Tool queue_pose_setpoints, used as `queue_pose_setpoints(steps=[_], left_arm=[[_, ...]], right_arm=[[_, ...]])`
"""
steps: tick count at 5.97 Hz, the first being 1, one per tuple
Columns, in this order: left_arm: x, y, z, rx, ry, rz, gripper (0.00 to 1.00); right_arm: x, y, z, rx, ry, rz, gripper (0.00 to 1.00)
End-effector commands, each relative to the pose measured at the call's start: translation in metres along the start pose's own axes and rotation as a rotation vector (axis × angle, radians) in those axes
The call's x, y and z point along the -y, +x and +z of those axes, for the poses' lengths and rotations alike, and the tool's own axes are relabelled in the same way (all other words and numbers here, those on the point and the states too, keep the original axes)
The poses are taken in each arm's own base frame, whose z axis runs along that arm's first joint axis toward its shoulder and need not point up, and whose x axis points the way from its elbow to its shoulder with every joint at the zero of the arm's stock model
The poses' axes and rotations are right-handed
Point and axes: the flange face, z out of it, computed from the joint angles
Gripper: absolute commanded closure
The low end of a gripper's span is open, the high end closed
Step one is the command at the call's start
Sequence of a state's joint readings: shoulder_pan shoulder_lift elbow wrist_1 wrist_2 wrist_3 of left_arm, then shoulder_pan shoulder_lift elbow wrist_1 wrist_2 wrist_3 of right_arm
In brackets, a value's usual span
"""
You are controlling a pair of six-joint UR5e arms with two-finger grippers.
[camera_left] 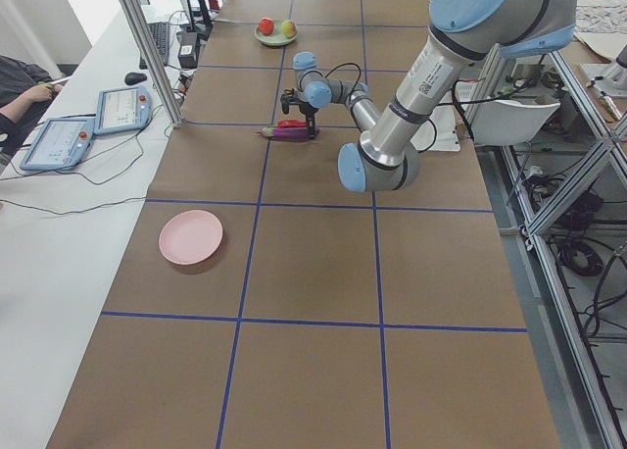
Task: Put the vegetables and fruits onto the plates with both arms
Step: 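Move the left gripper down onto the purple eggplant and grasp it, then carry the eggplant to the pink plate and release it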
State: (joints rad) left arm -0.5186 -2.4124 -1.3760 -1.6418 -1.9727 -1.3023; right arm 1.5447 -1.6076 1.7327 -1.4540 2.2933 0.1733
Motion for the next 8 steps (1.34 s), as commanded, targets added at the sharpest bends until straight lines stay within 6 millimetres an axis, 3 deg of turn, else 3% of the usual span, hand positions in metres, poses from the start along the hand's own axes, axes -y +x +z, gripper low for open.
queue_pose_setpoints(steps=[1, 2, 3, 4, 5, 6, 7, 8], left_arm=[[0.01, 0.007, -0.007, 0.0, 0.014, -0.007, 1.0], [0.029, -0.002, -0.02, -0.001, 0.057, -0.021, 1.0], [0.059, -0.025, -0.046, -0.015, 0.099, -0.043, 1.0], [0.081, -0.086, -0.052, 0.002, 0.13, -0.093, 1.0], [0.117, -0.149, -0.063, 0.033, 0.161, -0.114, 1.0], [0.163, -0.225, -0.069, 0.109, 0.188, -0.051, 1.0], [0.225, -0.302, -0.083, 0.181, 0.204, -0.043, 1.0], [0.266, -0.36, -0.072, 0.248, 0.182, -0.015, 1.0]], right_arm=[[0.0, 0.0, 0.0, 0.0, 0.0, 0.0, 0.0], [0.0, -0.001, -0.001, 0.0, 0.002, -0.001, 0.0], [0.0, -0.001, -0.001, 0.0, 0.003, -0.001, 0.0], [0.0, 0.0, 0.0, -0.001, 0.002, -0.001, 0.0], [0.0, -0.001, 0.0, -0.001, 0.001, -0.002, 0.0], [0.0, -0.001, 0.0, -0.001, 0.001, -0.002, 0.0], [0.0, -0.001, 0.0, -0.001, 0.001, -0.002, 0.0], [0.0, -0.001, 0.0, -0.001, 0.002, -0.003, 0.0]])
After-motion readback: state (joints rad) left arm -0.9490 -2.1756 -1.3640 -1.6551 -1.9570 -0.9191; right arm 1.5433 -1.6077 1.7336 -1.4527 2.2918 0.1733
